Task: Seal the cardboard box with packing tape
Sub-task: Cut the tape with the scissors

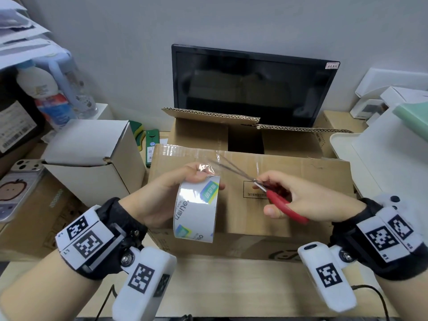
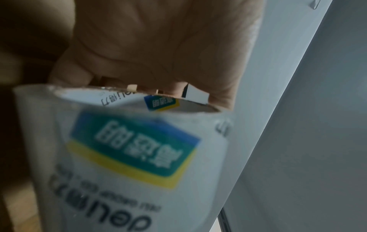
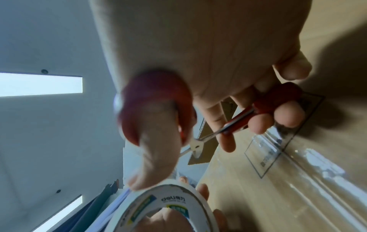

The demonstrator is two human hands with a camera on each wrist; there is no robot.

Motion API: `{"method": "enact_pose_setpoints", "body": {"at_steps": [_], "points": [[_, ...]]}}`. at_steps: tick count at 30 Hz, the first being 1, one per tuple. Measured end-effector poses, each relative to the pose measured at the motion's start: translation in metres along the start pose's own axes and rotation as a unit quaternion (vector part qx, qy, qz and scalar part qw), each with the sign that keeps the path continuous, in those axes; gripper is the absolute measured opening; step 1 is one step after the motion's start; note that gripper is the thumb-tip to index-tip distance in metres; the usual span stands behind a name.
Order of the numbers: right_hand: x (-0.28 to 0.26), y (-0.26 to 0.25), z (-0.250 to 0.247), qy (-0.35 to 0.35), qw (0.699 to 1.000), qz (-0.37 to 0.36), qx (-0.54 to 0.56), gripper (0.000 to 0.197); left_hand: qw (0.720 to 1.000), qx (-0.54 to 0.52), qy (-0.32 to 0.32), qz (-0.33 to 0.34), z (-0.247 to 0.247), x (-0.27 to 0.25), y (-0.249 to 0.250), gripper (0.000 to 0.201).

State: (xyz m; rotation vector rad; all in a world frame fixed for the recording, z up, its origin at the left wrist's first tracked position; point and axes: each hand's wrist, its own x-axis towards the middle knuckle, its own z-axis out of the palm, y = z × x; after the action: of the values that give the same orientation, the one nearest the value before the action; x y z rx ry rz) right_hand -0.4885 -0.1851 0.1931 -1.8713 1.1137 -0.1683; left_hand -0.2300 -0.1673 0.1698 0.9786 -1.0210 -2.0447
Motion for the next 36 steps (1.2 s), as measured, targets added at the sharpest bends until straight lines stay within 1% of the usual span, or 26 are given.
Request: {"method": "enact_pose_setpoints", "body": {"at_steps": [1, 3, 5, 6, 7, 9, 10, 12, 15, 18, 20, 24, 26, 29, 32, 34, 36], "points": [[0.000, -0.001, -0.001, 0.013, 1.000, 0.000, 0.018, 0.043, 1.000, 0.000, -0.001, 0.003, -0.001, 0.000, 0.001, 0.043], [0.001, -0.005, -0.002, 0.060, 0.994, 0.001, 0.093, 0.036, 1.000, -0.001, -0.016, 0.005, -0.001, -0.001, 0.002, 0.052], [0.004, -0.010, -0.001, 0.124, 0.980, -0.012, 0.157, 0.036, 0.999, -0.002, -0.037, 0.000, 0.001, 0.000, 0.001, 0.060], [0.006, -0.013, -0.001, 0.157, 0.972, -0.025, 0.173, 0.035, 0.999, 0.001, -0.045, -0.002, 0.003, 0.000, 0.000, 0.059], [0.009, -0.018, 0.000, 0.184, 0.965, -0.042, 0.185, 0.036, 0.999, 0.006, -0.051, -0.004, 0.005, 0.001, -0.001, 0.056], [0.015, -0.026, 0.003, 0.208, 0.953, -0.061, 0.210, 0.039, 0.998, 0.017, -0.062, -0.005, 0.011, 0.002, -0.003, 0.039], [0.019, -0.029, 0.004, 0.206, 0.950, -0.063, 0.227, 0.041, 0.998, 0.020, -0.066, -0.006, 0.014, 0.002, -0.003, 0.032], [0.025, -0.037, 0.007, 0.186, 0.947, -0.061, 0.254, 0.045, 0.997, 0.025, -0.066, -0.010, 0.019, 0.003, -0.004, 0.027], [0.031, -0.043, 0.008, 0.163, 0.958, -0.055, 0.228, 0.041, 0.998, 0.034, -0.059, -0.013, 0.022, 0.004, -0.005, 0.025], [0.034, -0.046, 0.010, 0.166, 0.966, -0.052, 0.193, 0.035, 0.997, 0.037, -0.059, -0.018, 0.022, 0.002, -0.005, 0.028], [0.034, -0.047, 0.010, 0.169, 0.967, -0.053, 0.181, 0.033, 0.997, 0.042, -0.063, -0.018, 0.021, 0.001, -0.005, 0.034], [0.033, -0.046, 0.011, 0.185, 0.971, -0.058, 0.143, 0.032, 0.997, 0.039, -0.063, -0.023, 0.019, -0.002, -0.003, 0.040], [0.033, -0.047, 0.012, 0.196, 0.972, -0.063, 0.108, 0.035, 0.995, 0.031, -0.086, -0.028, 0.018, -0.003, -0.002, 0.042], [0.034, -0.048, 0.014, 0.223, 0.970, -0.069, 0.066, 0.037, 0.988, -0.019, -0.147, -0.048, 0.016, -0.003, -0.003, 0.046], [0.036, -0.045, 0.014, 0.246, 0.965, -0.064, 0.063, 0.035, 0.976, -0.059, -0.200, -0.062, 0.015, -0.004, -0.004, 0.043], [0.037, -0.042, 0.012, 0.256, 0.963, -0.055, 0.071, 0.032, 0.973, -0.061, -0.210, -0.069, 0.013, -0.005, -0.004, 0.044], [0.038, -0.039, 0.012, 0.267, 0.959, -0.045, 0.077, 0.031, 0.975, -0.036, -0.207, -0.073, 0.009, -0.006, -0.004, 0.046]]}}
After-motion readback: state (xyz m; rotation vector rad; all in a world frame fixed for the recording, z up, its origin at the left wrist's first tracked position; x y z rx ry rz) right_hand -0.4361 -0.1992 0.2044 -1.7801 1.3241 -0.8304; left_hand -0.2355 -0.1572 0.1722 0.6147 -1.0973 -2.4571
